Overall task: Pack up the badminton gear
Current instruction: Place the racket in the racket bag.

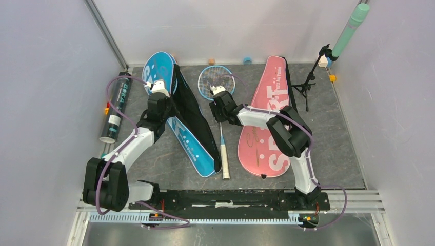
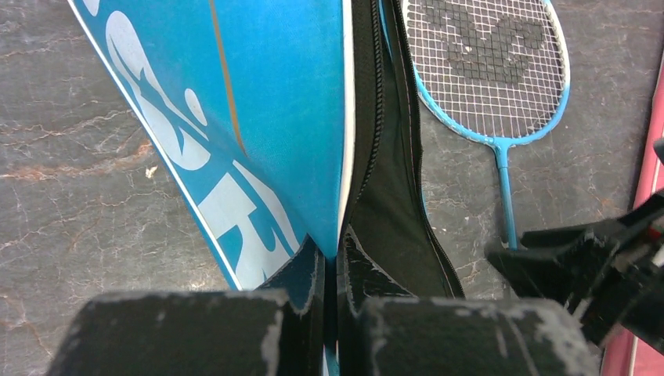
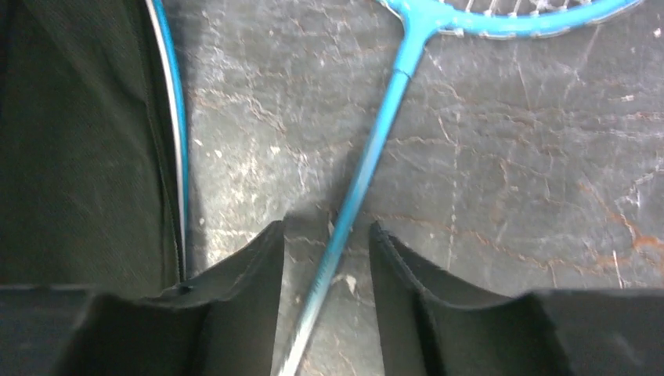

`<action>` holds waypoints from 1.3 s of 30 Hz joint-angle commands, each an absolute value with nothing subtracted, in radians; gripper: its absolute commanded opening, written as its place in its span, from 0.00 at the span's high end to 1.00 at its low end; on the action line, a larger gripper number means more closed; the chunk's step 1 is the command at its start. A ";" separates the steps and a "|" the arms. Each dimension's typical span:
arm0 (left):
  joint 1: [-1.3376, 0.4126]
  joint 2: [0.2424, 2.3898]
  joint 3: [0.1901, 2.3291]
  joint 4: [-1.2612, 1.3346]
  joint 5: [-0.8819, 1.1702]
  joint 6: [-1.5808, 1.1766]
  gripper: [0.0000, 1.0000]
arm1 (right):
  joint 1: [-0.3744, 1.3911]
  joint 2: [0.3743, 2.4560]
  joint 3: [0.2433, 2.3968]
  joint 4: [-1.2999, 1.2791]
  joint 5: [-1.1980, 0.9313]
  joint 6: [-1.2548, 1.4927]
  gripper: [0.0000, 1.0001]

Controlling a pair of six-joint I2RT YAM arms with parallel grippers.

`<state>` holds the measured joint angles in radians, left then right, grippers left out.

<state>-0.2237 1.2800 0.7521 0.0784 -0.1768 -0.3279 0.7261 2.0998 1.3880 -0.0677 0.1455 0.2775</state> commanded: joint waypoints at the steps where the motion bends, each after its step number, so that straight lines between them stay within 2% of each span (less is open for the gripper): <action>1: -0.219 1.223 0.759 0.179 -0.140 -0.288 0.98 | 0.742 2.190 1.432 -0.127 0.217 0.383 0.66; 2: -0.219 1.220 0.755 0.179 -0.144 -0.288 0.98 | 0.743 2.193 1.425 -0.125 0.212 0.392 0.77; 5: -0.216 1.218 0.751 0.183 -0.150 -0.292 0.98 | 0.748 2.169 1.400 -0.103 0.203 0.396 1.00; 17: -0.199 1.208 0.769 0.124 -0.209 -0.326 0.98 | 0.805 1.824 1.388 -0.060 0.533 0.201 1.00; 24: -0.190 1.212 0.777 0.107 -0.201 -0.331 0.98 | 0.819 1.680 1.350 -0.040 0.483 0.105 1.00; 29: -0.175 1.219 0.780 0.106 -0.179 -0.345 0.98 | 0.846 1.618 1.365 -0.157 0.490 0.020 1.00; 39: -0.161 1.229 0.777 0.123 -0.117 -0.359 0.98 | 0.906 1.524 1.082 -0.128 0.424 -0.162 1.00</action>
